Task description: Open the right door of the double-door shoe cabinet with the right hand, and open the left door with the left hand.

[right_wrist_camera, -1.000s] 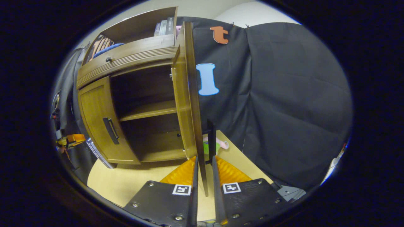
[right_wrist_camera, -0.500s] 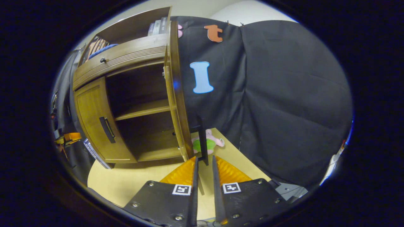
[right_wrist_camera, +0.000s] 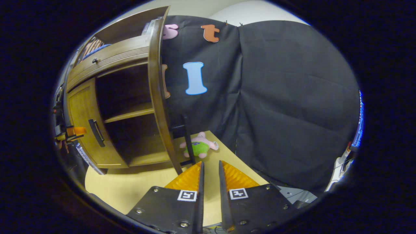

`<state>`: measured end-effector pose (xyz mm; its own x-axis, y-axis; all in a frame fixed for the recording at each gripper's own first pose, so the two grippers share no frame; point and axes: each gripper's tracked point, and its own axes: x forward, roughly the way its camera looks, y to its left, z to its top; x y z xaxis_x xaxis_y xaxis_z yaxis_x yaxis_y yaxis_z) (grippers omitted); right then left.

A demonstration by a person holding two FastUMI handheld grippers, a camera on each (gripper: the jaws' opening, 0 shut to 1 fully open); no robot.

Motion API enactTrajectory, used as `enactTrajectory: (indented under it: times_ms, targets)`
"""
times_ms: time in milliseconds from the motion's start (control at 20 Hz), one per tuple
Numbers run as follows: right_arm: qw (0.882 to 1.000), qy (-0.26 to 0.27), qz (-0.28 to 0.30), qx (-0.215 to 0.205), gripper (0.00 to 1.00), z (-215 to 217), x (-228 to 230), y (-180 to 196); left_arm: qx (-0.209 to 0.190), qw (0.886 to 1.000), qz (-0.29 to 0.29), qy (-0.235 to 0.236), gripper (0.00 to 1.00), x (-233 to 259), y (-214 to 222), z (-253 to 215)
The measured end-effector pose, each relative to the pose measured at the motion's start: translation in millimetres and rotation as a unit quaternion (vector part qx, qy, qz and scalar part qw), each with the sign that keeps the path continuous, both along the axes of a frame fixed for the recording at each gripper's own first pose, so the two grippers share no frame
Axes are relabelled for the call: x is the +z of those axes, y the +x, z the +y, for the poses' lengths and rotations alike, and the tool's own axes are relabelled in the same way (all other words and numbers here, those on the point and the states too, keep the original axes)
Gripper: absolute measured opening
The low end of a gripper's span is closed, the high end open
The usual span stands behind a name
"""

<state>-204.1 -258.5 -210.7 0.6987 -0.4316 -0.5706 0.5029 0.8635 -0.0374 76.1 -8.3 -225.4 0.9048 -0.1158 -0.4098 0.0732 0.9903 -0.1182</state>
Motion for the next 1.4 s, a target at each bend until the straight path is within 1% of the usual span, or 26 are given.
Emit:
enactTrajectory:
  times_ms: [50, 200, 300, 400, 450, 500, 600, 650, 700, 750, 850, 900, 1100, 1150, 1200, 1250, 1400]
  targets:
    - [1.0, -0.002, 0.001, -0.005, 0.22, -4, 0, 0, -0.002, 1.0, -0.001, 0.0, 0.49, -1, 8, -5]
    - [1.0, -0.007, 0.001, -0.023, 0.22, -19, -1, -3, -0.004, 1.0, -0.005, 0.014, 0.49, -6, 32, -11]
    - [0.999, -0.007, 0.0, -0.035, 0.22, -27, -2, -4, -0.007, 1.0, -0.004, 0.019, 0.53, -12, 43, -16]
    - [0.999, -0.006, 0.0, -0.043, 0.22, -30, -3, -9, -0.006, 1.0, 0.006, 0.029, 0.52, -19, 48, -17]
    - [0.999, -0.007, 0.001, -0.047, 0.22, -33, -4, -9, -0.007, 1.0, 0.008, 0.028, 0.6, -21, 50, -18]
    - [0.999, -0.007, 0.002, -0.049, 0.22, -33, -3, -10, 0.0, 0.999, 0.008, 0.033, 0.53, -21, 51, -15]
    - [0.999, -0.005, 0.006, -0.048, 0.22, -31, -5, -13, -0.004, 0.999, 0.009, 0.034, 0.39, -21, 50, -16]
    - [0.999, -0.004, 0.008, -0.045, 0.22, -30, -6, -14, -0.011, 0.999, 0.013, 0.044, 0.4, -22, 47, -15]
    - [0.999, -0.004, 0.011, -0.042, 0.22, -28, -7, -14, -0.015, 0.999, 0.013, 0.05, 0.38, -22, 45, -15]
    - [0.999, -0.004, 0.012, -0.038, 0.22, -26, -8, -14, -0.015, 0.999, 0.01, 0.05, 0.36, -21, 43, -16]
    - [1.0, -0.001, 0.013, -0.029, 0.22, -19, -7, -11, -0.015, 0.999, 0.006, 0.04, 0.35, -16, 29, -15]
    - [1.0, 0.001, 0.012, -0.022, 0.22, -15, -6, -8, -0.017, 0.999, 0.004, 0.036, 0.33, -15, 21, -14]
    - [1.0, 0.01, 0.013, 0.009, 0.22, 5, -8, 0, -0.025, 0.999, 0.002, 0.024, 0.32, -5, -18, -6]
    - [1.0, 0.012, 0.014, 0.017, 0.22, 11, -10, 0, -0.024, 0.999, 0.0, 0.024, 0.32, -2, -30, -2]
    - [0.999, 0.012, 0.015, 0.026, 0.22, 17, -10, 1, -0.023, 0.999, -0.002, 0.027, 0.35, 1, -40, 2]
    - [0.999, 0.013, 0.017, 0.033, 0.22, 22, -11, 0, -0.021, 0.999, -0.004, 0.031, 0.32, 5, -50, 7]
    - [0.998, 0.021, 0.025, 0.058, 0.22, 40, -16, -2, -0.006, 0.999, -0.003, 0.032, 0.32, 13, -80, 22]
